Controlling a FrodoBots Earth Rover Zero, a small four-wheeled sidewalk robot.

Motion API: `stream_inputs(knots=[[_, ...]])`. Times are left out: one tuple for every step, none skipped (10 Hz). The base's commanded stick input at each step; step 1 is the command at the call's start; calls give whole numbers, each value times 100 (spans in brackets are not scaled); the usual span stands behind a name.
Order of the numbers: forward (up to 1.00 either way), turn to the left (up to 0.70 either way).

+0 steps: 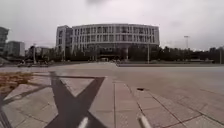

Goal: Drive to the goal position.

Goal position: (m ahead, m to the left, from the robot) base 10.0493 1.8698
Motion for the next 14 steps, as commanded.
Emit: stream_inputs(knots=[[100, 2], [100, 2], [100, 2], [100, 5], [100, 27], [100, 29], [100, 8], [100, 2], [100, 2], [100, 2], [100, 2], [100, 2], [100, 2], [100, 2]])
